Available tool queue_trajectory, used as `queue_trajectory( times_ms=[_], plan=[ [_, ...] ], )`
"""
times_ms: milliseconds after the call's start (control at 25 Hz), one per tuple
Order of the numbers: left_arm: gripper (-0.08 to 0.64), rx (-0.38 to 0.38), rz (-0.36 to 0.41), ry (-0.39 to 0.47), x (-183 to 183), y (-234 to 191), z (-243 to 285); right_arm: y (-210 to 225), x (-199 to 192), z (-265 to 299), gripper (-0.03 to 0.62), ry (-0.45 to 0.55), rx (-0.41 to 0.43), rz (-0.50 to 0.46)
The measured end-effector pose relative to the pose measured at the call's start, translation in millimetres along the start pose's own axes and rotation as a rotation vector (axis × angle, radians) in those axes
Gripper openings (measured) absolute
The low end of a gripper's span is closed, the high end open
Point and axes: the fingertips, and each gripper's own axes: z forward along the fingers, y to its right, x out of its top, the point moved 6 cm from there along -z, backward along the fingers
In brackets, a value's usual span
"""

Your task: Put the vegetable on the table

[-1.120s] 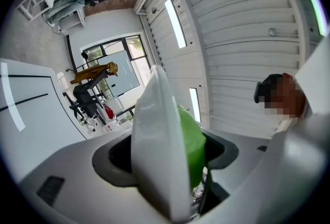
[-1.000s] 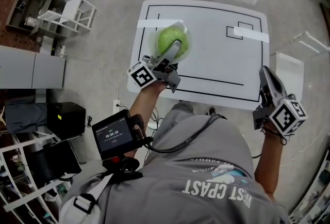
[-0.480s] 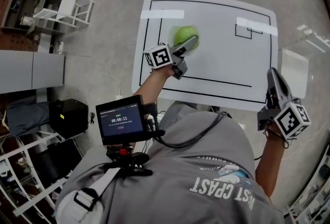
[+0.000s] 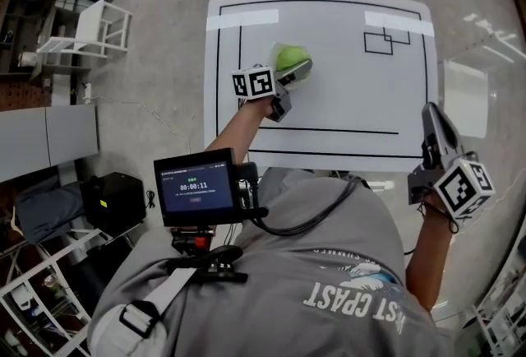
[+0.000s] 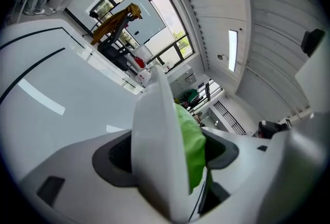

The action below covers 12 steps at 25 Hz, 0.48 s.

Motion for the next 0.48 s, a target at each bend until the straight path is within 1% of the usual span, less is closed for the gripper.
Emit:
queue_trajectory(
  times_ms=[160,280,480],
  plan=[
    [0.341,0.002,-0.024,-0.061,-4.7,-6.7,2.5,-2.7,-2.2,-4.3,0.008,0.003,-0.015,0.008],
    [0.341,-0.018,-0.046,-0.092,-4.2,-7.7,4.0,-5.5,-3.1,-7.2,0.008,0.003,-0.021,0.001],
    [0.341,-0.048,-0.068,-0.130,0.0,-9.5,5.3,-6.7,-10.4,-9.7,0.008,0.001,-0.030,0.021]
  ],
)
